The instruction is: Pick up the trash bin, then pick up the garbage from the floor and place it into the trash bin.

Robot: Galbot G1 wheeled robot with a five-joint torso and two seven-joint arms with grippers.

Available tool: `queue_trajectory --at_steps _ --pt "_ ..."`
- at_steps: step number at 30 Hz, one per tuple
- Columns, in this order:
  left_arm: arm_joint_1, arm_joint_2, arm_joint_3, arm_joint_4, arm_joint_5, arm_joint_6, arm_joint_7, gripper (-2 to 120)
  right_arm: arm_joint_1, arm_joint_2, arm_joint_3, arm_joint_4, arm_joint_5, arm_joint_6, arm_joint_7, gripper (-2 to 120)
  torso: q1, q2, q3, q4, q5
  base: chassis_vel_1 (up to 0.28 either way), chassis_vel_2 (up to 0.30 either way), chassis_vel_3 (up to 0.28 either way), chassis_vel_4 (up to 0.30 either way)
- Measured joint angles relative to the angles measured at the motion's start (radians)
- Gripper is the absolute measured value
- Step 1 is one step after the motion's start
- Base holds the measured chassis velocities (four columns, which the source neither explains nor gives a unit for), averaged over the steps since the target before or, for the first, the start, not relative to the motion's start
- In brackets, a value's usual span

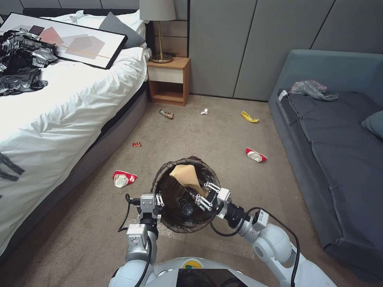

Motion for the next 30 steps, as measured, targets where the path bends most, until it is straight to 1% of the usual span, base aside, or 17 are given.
queue_trajectory --at_steps 2,3,4,7,8,9,12,13,17,19,26,29,30 --pt "0.000 0.000 0.000 0.000 0.000 0.000 0.000 0 0.000 0.000 0.000 -0.001 0.000 0.000 0.000 36 0.000 0.000 0.000 0.0000 0.0000 0.000 0.000 0.000 0.000" --pt "0.000 0.000 0.000 0.000 0.000 0.000 0.000 0 0.001 0.003 -0.003 -0.004 -0.003 0.000 0.001 48 0.000 0.000 0.000 0.0000 -0.0001 0.000 0.000 0.000 0.000" --pt "0.000 0.000 0.000 0.000 0.000 0.000 0.000 0 0.001 0.003 -0.003 -0.004 -0.003 0.000 0.001 48 0.000 0.000 0.000 0.0000 -0.0001 0.000 0.000 0.000 0.000" --pt "-0.002 0.000 -0.001 0.000 -0.001 0.000 0.000 0 0.003 0.009 -0.005 -0.007 -0.009 0.000 0.001 63 0.000 0.000 0.000 0.0000 0.0000 0.000 0.000 0.000 0.000" --pt "-0.003 0.000 -0.001 0.000 -0.001 0.000 0.000 0 0.003 0.009 -0.005 -0.007 -0.009 0.000 0.001 65 0.000 0.000 0.000 0.0000 0.0000 0.000 0.000 0.000 0.000" --pt "-0.003 0.000 -0.001 0.000 -0.001 0.000 0.000 0 0.003 0.009 -0.005 -0.007 -0.009 0.000 0.001 65 0.000 0.000 0.000 0.0000 0.0000 0.000 0.000 0.000 0.000" --pt "-0.007 -0.001 -0.001 0.001 -0.001 0.000 0.001 0 0.003 0.007 -0.004 -0.006 -0.011 0.000 0.001 81 0.000 0.000 0.000 0.0000 0.0000 0.000 0.000 0.000 0.000" --pt "-0.007 -0.001 -0.001 0.001 -0.001 0.000 0.001 0 0.003 0.007 -0.004 -0.006 -0.011 0.000 0.001 81 0.000 0.000 0.000 0.0000 0.0000 0.000 0.000 0.000 0.000" --pt "-0.009 -0.002 0.000 0.004 -0.002 0.000 0.001 0 -0.003 0.003 0.002 0.001 -0.011 0.001 0.001 97 0.000 0.000 0.000 -0.0001 0.0000 0.000 0.000 0.000 0.000" --pt "-0.009 -0.002 0.000 0.004 -0.002 0.000 0.001 0 -0.005 0.002 0.004 0.003 -0.010 0.002 0.001 100 0.000 0.000 0.000 0.0000 0.0000 0.000 0.000 0.000 0.000" --pt "-0.010 -0.003 0.000 0.004 -0.002 0.000 0.002 0 -0.014 0.001 0.013 0.022 -0.013 0.009 0.000 100 0.000 0.000 0.000 0.0000 0.0000 0.000 0.000 0.000 0.000" --pt "-0.011 -0.002 0.000 0.005 -0.003 0.000 0.002 0 -0.036 0.009 0.035 0.080 -0.033 0.032 0.019 100 0.000 0.000 0.000 0.0000 0.0000 0.000 0.000 0.000 0.000" --pt "-0.011 -0.002 0.000 0.005 -0.003 0.000 0.002 0 -0.036 0.009 0.035 0.080 -0.033 0.032 0.019 100 0.000 0.000 0.000 0.0000 0.0000 0.000 0.000 0.000 0.000"
